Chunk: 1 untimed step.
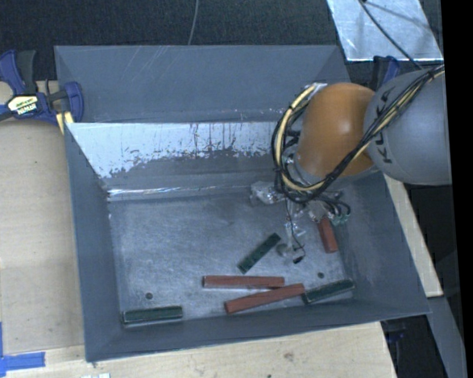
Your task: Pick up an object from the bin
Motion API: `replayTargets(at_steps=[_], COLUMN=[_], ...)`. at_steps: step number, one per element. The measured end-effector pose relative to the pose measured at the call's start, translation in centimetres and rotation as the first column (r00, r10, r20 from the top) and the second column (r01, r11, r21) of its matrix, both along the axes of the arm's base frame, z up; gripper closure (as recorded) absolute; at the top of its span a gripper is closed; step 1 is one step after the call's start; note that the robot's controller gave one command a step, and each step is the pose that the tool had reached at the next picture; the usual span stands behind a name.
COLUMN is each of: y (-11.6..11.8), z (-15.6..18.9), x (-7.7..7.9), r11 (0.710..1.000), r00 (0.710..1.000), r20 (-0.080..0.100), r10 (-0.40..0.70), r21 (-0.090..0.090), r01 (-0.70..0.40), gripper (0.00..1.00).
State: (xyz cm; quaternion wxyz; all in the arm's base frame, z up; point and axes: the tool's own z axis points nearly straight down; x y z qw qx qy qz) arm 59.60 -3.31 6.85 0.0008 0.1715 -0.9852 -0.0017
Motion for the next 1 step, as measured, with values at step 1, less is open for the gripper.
replayTargets(at_steps=[1], y=[0.77], z=[5.21], x=[-2.55], r11=[1.000], r00=[1.000], r20=[0.000], r10=[0.015], r21=[-0.003], r01=[-0.015], gripper=[0.00])
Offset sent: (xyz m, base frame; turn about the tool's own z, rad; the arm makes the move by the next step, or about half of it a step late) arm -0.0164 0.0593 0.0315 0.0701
